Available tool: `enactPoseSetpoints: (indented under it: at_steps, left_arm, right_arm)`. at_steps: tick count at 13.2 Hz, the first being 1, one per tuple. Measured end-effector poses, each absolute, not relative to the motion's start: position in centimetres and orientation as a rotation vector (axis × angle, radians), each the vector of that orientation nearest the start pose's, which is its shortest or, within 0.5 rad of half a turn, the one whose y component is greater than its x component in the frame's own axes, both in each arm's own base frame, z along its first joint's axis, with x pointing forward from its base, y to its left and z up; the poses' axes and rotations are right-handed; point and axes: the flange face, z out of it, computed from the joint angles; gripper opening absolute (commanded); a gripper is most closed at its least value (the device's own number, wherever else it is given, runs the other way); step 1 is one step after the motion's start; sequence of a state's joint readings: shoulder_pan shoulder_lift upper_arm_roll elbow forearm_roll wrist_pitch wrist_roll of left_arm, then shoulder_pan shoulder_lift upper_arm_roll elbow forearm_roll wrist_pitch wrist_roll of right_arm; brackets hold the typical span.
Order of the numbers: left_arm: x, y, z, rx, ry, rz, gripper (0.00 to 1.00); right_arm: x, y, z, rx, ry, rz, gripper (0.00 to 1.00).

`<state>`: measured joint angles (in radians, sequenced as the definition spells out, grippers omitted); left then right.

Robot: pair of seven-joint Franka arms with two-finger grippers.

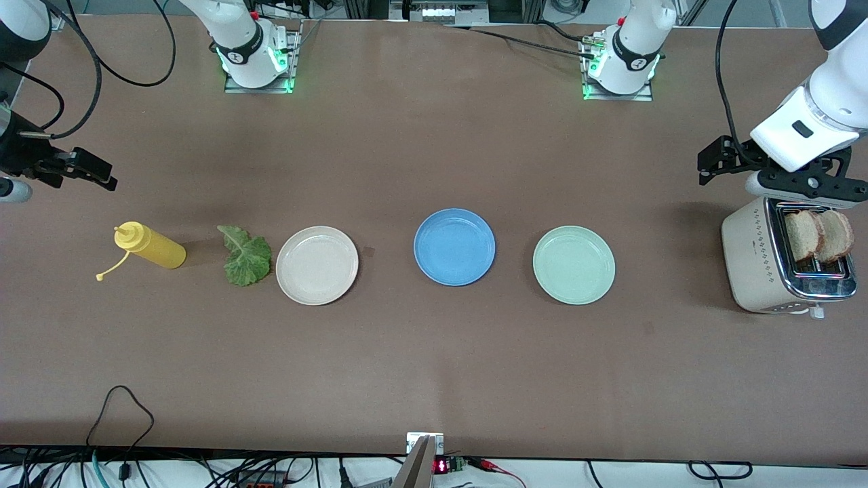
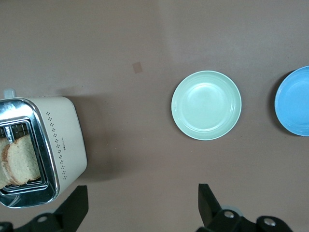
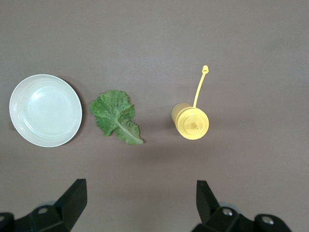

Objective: Make sandwich in blue plate with both arms
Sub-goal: 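Move the left gripper over the toaster toward the bread slices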

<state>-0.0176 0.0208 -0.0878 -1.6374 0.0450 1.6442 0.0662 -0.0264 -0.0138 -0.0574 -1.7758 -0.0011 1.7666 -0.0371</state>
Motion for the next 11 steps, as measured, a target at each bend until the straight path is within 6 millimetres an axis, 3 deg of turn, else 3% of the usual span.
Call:
enactPoseSetpoints:
  at_steps: [8,11]
  left_arm:
    - [56.3,-5.3,58.5,-3.087,0.267,0.03,1.0]
    - [56.3,-5.2,57.0,-3.085,0.265,0.136,1.0]
  right_arm:
    - [55.7,-4.6,54.9,-3.141,0.071,-0.003,1.0]
    - [55.8,-3.7,55.0,-3.142,0.046,-0.006,1.0]
